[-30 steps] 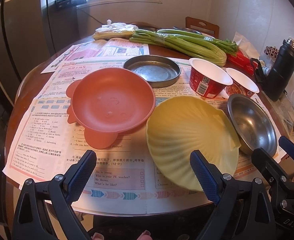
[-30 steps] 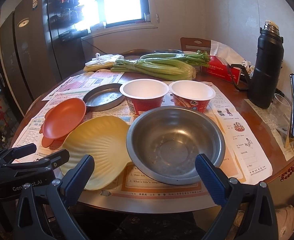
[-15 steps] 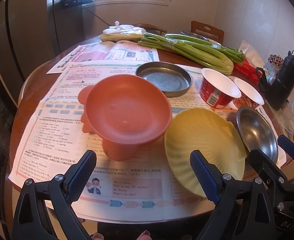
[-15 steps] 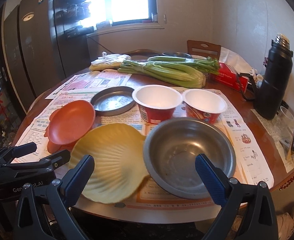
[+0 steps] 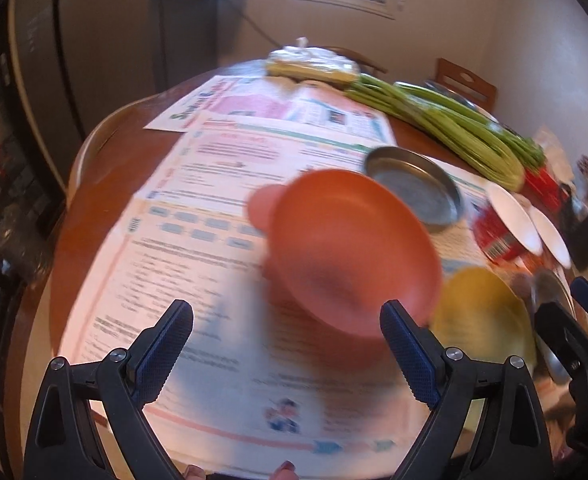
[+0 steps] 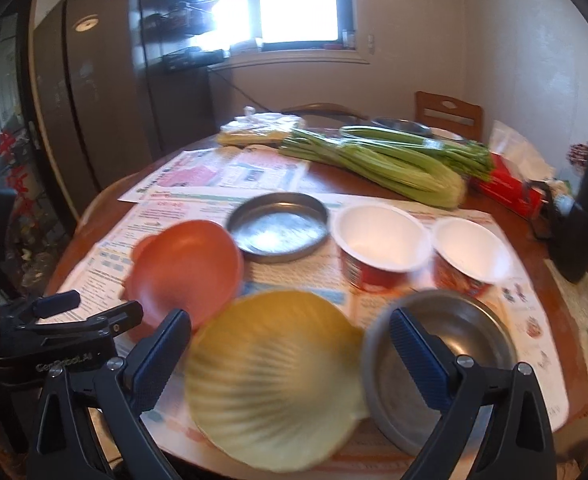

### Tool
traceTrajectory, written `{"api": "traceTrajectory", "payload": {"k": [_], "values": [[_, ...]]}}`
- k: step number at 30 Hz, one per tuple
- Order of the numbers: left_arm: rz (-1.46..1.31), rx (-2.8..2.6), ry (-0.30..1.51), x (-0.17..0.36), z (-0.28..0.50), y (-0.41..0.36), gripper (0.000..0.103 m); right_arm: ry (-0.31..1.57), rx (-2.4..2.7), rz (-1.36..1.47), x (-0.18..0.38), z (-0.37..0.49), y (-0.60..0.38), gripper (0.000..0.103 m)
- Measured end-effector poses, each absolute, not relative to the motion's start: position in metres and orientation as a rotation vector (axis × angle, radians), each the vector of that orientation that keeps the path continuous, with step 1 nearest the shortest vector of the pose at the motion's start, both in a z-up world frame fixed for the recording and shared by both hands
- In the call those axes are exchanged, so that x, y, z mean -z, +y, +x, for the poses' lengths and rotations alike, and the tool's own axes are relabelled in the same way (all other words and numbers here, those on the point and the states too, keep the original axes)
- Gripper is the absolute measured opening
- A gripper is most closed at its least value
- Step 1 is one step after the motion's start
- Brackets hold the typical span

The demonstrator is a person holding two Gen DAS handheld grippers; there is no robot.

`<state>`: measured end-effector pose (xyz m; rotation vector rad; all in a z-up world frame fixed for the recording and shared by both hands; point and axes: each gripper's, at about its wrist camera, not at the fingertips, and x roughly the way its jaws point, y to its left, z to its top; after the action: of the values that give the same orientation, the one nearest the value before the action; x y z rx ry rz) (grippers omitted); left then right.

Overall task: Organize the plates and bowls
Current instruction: 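Grasp the orange handled plate rim with the left tool and lift it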

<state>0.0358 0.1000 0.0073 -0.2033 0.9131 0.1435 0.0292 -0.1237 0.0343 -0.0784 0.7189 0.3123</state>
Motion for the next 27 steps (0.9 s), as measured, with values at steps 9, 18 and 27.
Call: {"api": "traceTrajectory", "payload": {"k": [9, 18, 27], "values": [[-0.243, -0.114, 0.987, 0.0, 0.08, 0.129, 0.094, 0.828, -0.383, -0.19, -0.013, 0.072, -0.072, 0.086], [-0.23, -0.13, 1.048, 0.018, 0.11, 0.13, 0.09, 0.935, -0.435, -0.194, 0.017, 0.102, -0.049, 0.056], [-0.219, -0.09, 1.068, 0.025, 0.117, 0.121, 0.049, 0.948, -0.448, -0.224, 0.027, 0.114, -0.04, 0.043]]}}
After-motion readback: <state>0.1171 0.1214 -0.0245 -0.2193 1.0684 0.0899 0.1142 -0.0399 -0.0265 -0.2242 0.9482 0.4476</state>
